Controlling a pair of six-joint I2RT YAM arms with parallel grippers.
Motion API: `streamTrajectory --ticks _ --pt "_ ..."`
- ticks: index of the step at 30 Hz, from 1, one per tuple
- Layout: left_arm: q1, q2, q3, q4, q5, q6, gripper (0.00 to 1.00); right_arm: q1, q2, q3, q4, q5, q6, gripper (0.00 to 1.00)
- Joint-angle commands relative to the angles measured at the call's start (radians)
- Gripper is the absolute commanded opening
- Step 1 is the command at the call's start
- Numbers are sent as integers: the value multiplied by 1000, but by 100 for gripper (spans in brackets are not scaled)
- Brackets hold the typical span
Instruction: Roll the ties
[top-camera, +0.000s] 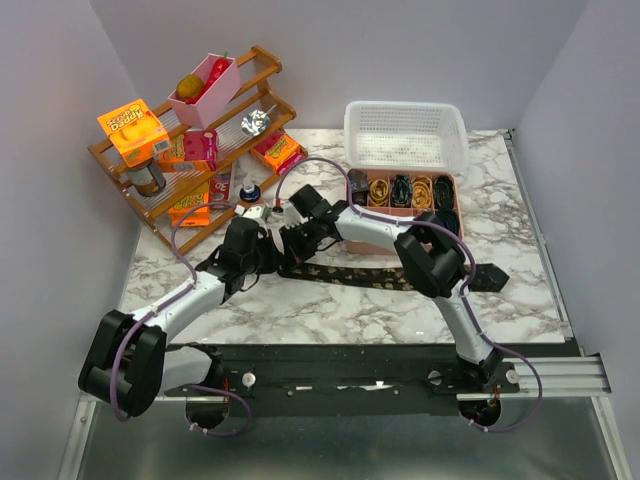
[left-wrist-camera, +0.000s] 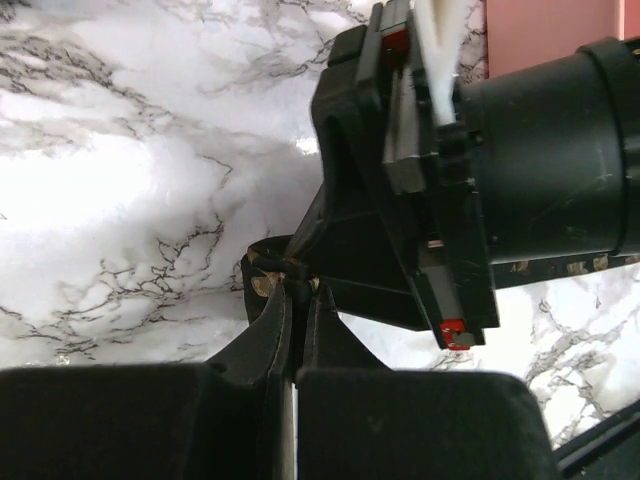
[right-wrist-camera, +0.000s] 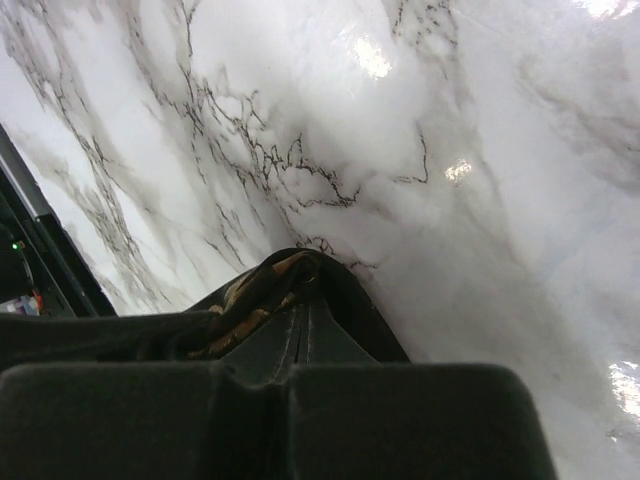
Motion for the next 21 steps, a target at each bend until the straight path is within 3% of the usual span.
streamTrajectory --ticks 1,15,21 --pt "-53 24 67 -65 -80 11 0 6 38 33 -7 -16 9 1" --pt "-65 44 95 -123 -129 20 0 6 21 24 -7 -42 3 1" --pt "-65 33 136 -243 -266 -3 0 6 -45 7 -20 18 -19 1"
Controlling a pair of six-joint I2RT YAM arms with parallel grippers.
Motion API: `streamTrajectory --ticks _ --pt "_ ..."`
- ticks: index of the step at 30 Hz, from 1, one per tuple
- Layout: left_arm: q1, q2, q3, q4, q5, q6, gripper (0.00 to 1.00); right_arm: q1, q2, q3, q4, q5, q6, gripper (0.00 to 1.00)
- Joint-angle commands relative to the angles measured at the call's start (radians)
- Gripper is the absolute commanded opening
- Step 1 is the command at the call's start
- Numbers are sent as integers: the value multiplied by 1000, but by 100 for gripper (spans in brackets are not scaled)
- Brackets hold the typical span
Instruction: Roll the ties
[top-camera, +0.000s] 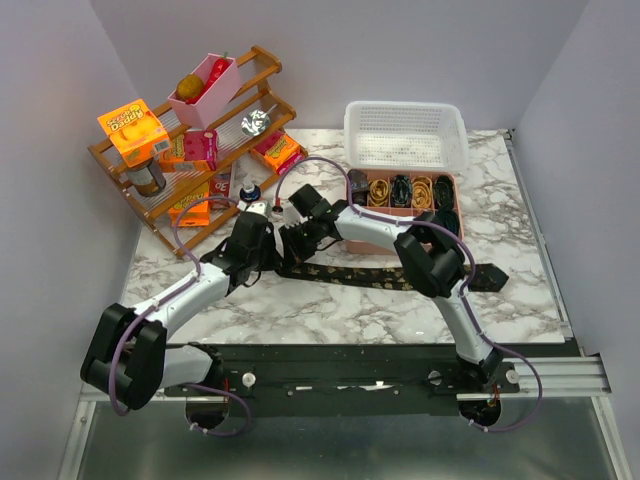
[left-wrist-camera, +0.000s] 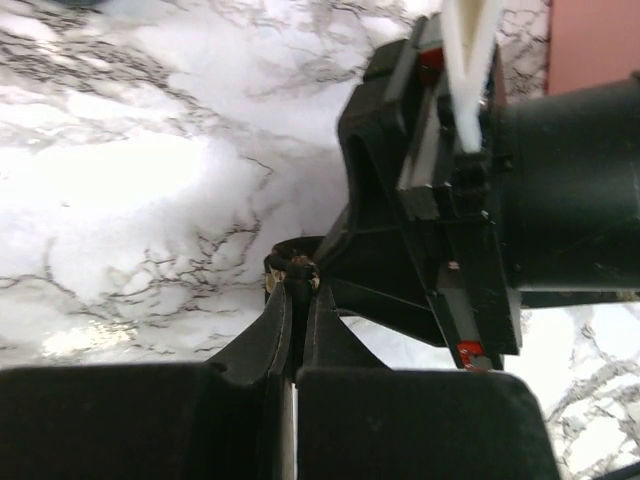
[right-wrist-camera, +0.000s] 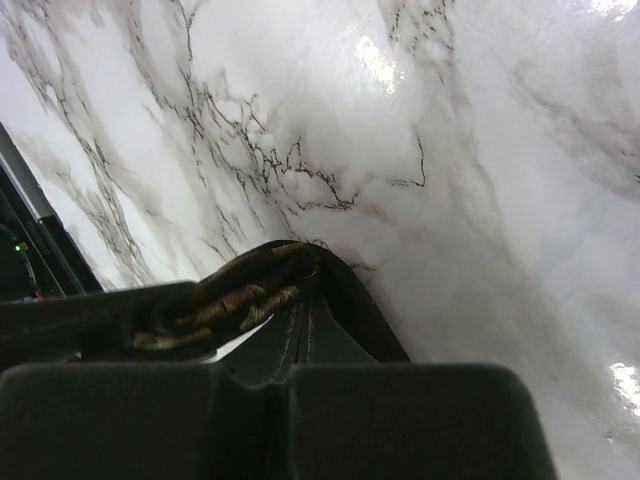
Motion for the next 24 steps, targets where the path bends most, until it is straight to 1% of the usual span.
streamTrajectory --ticks 1,6,10,15,20,24 --pt "-8 -15 37 -102 -117 -14 0 9 -60 -3 -13 34 -24 1" --pt "-11 -35 60 -187 -200 5 0 6 -116 -3 -24 70 -34 1" --pt "-34 -30 100 -260 -284 3 0 -8 -140 -8 -33 94 -38 1" --pt "-69 29 143 -345 -376 -2 0 -41 -170 -43 -38 126 -43 1" --pt "-104 80 172 -353 -411 5 0 -75 -195 -74 -38 150 -44 1" --pt "-143 126 197 -373 -467 9 0 -95 -204 -103 -38 170 -21 1"
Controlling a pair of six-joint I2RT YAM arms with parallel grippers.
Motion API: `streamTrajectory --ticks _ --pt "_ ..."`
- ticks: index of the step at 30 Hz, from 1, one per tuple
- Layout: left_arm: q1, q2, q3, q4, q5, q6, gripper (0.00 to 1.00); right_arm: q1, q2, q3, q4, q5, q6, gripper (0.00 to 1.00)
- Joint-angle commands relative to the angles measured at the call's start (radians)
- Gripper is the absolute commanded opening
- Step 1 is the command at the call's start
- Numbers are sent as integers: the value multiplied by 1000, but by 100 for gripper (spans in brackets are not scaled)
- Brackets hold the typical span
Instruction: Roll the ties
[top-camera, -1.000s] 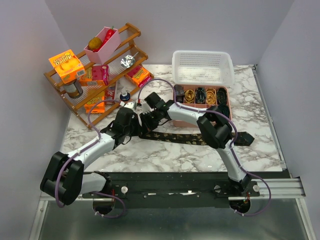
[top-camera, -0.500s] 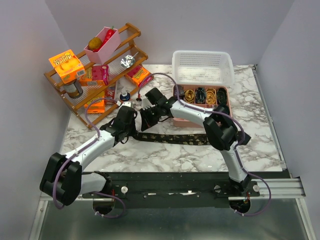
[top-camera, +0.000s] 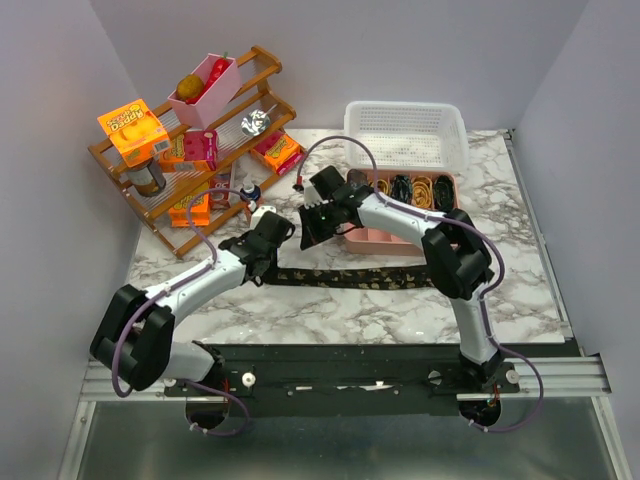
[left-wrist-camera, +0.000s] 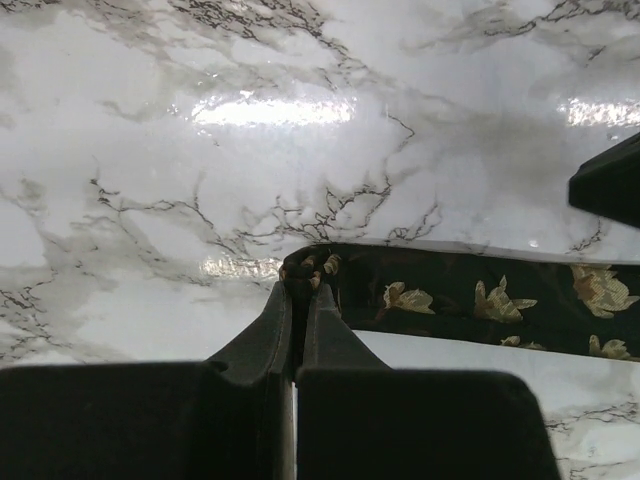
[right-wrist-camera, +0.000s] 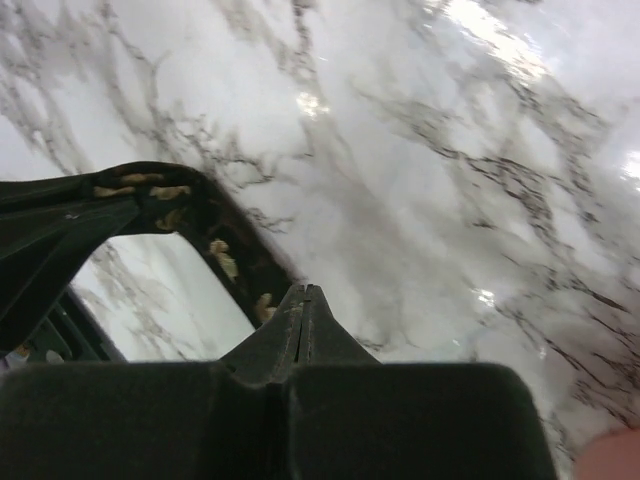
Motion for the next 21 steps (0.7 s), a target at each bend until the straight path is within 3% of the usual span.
streamTrajectory --ticks 1,18,21 --pt "-47 44 45 -44 -107 12 0 -20 -47 -40 -18 48 14 1" --pt "-194 216 111 14 -84 -31 0 -41 -61 -96 -18 66 21 1" --pt "-193 219 93 58 -46 -47 12 -43 -56 -101 -17 66 19 1"
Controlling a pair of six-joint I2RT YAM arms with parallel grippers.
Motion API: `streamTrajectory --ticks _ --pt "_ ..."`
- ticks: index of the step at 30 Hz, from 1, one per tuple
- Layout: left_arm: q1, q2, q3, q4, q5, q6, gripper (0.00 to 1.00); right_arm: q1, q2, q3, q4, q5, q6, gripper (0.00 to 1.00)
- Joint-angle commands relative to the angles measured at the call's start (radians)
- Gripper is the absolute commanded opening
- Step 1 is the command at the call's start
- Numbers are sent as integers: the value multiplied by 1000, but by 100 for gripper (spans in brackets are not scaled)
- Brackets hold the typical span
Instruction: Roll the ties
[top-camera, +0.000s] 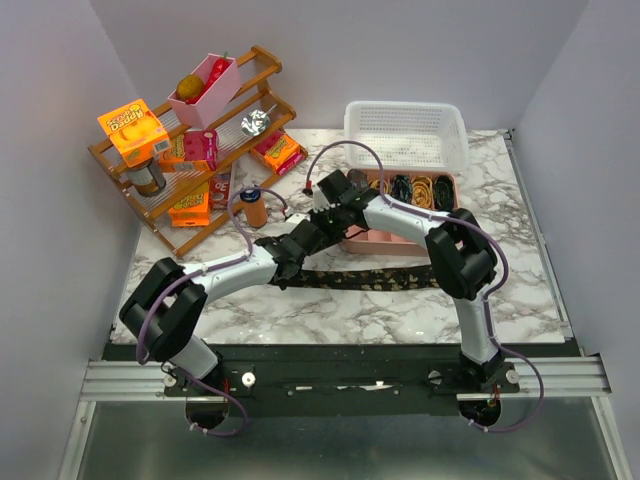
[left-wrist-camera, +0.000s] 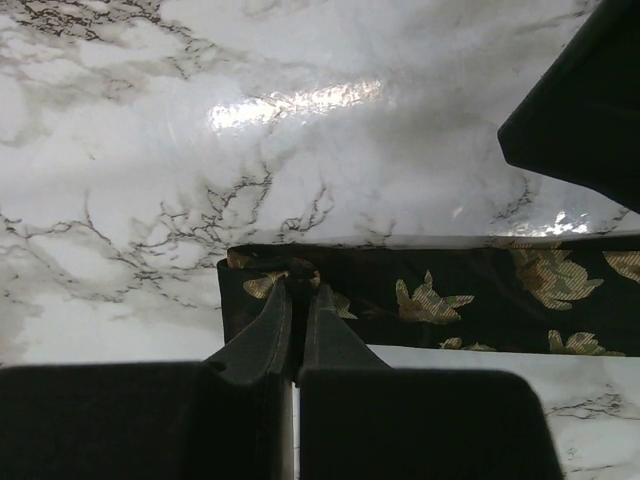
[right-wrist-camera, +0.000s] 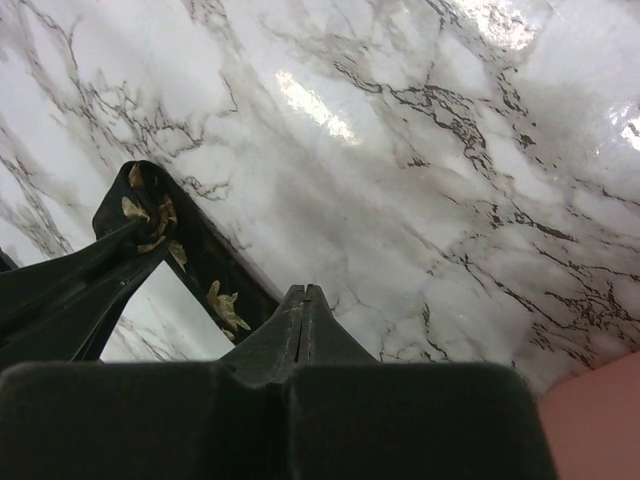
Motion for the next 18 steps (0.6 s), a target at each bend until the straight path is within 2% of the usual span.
streamTrajectory --ticks 1,4,7,18 --pt "-6 7 -13 83 44 -52 23 -6 -24 -13 -11 22 6 1" --pt "-6 25 -15 111 84 -66 39 -6 -21 -19 -11 20 4 1" --pt "-6 36 -26 143 123 -81 45 -6 -21 -29 -9 23 3 1" --pt "-4 -4 -118 241 208 -126 45 -8 -13 -42 -6 20 0 1"
